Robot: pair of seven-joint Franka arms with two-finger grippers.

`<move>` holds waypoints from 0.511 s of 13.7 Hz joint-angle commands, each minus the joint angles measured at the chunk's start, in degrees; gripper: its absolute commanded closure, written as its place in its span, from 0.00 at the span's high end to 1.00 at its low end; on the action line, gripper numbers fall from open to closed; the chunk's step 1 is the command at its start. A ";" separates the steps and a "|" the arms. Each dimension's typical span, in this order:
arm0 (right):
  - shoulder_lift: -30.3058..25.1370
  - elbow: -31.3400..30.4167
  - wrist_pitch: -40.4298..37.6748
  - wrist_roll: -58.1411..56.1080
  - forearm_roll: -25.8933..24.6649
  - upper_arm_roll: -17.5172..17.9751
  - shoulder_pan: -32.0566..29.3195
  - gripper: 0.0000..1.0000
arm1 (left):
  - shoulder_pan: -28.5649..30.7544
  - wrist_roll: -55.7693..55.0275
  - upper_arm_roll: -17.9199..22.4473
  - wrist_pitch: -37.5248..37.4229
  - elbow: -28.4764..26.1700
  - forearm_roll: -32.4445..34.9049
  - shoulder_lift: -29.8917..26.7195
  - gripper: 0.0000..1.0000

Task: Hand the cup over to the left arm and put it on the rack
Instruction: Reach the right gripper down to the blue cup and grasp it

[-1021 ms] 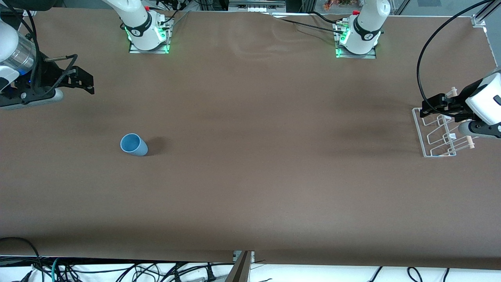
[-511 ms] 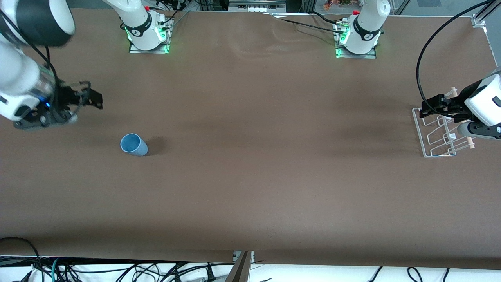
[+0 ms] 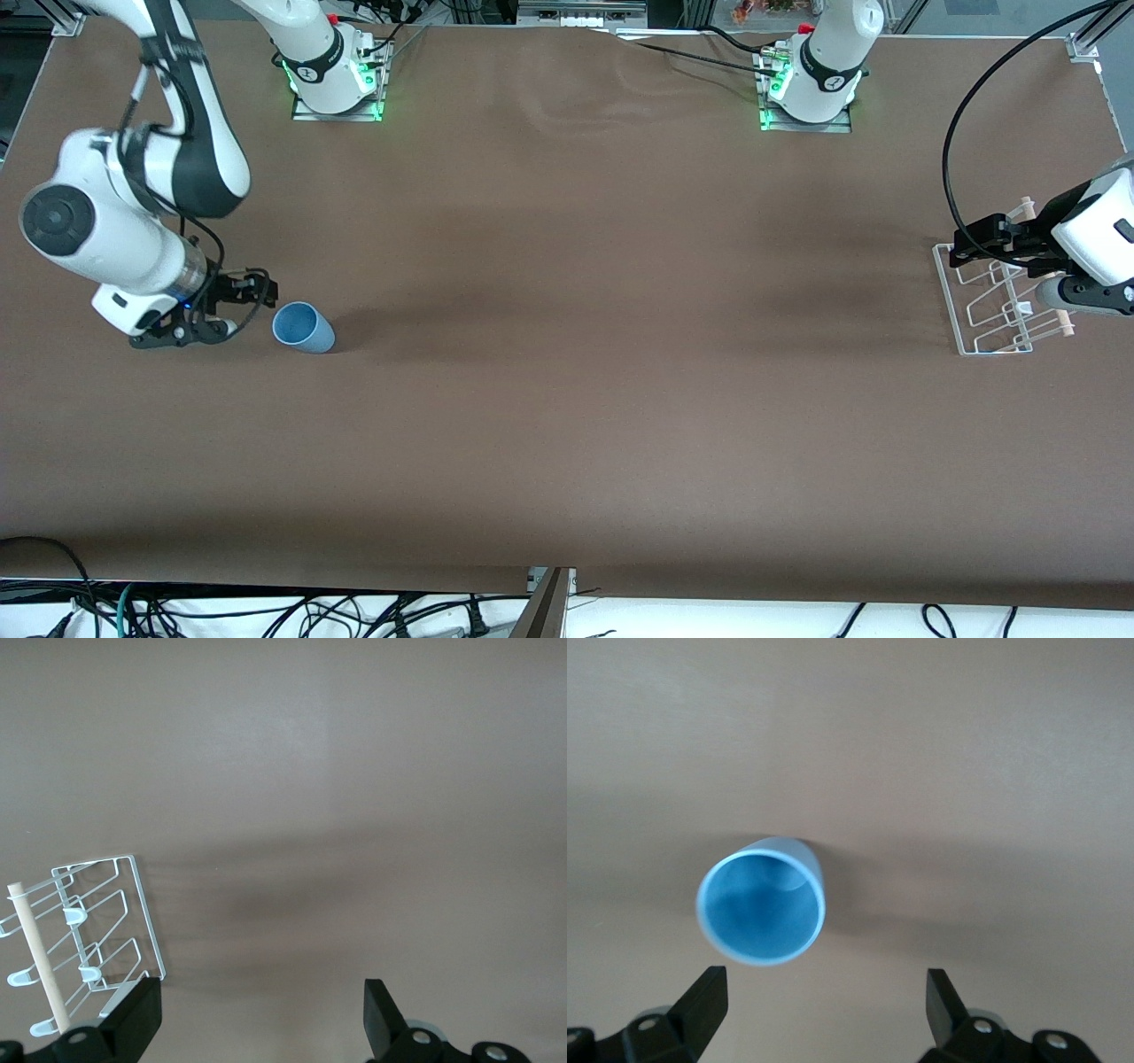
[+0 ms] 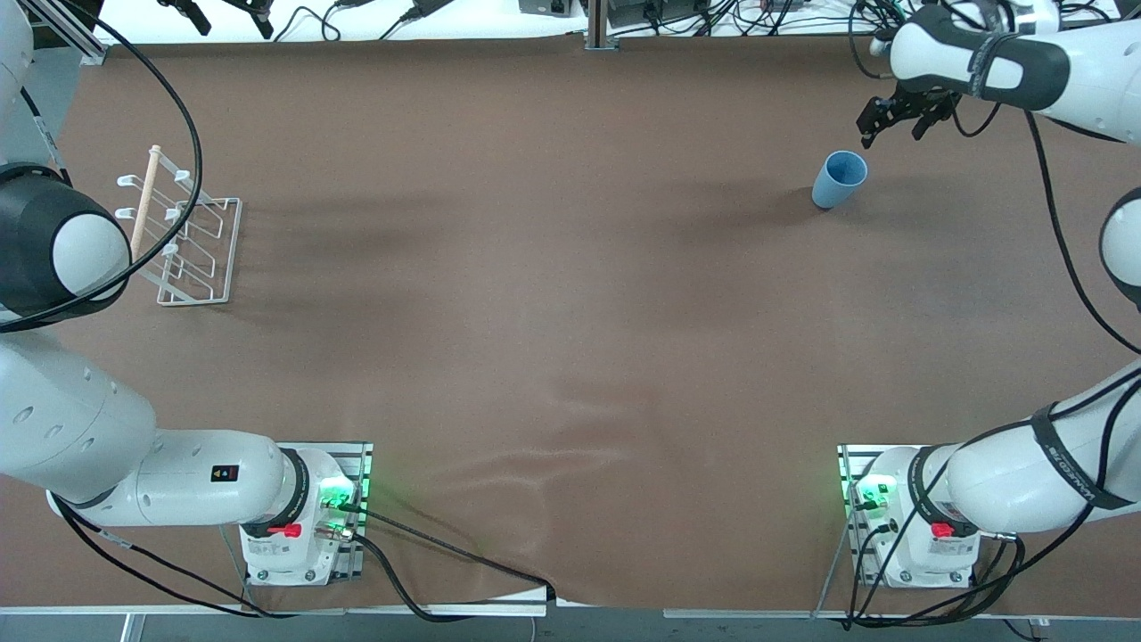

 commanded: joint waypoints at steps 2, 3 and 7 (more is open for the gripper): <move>3.09 0.30 3.23 -0.17 -0.54 0.14 -0.52 0.99 | 0.06 -0.39 0.29 -0.53 2.28 -1.07 1.30 1.00; 3.97 0.30 4.11 -0.16 -0.45 0.14 -0.52 0.99 | -0.02 -0.39 0.29 -0.53 2.37 -1.07 1.30 1.00; 9.59 0.30 11.13 0.28 0.25 0.23 -0.44 0.97 | -0.11 -0.48 0.20 -0.62 2.63 -1.07 1.65 1.00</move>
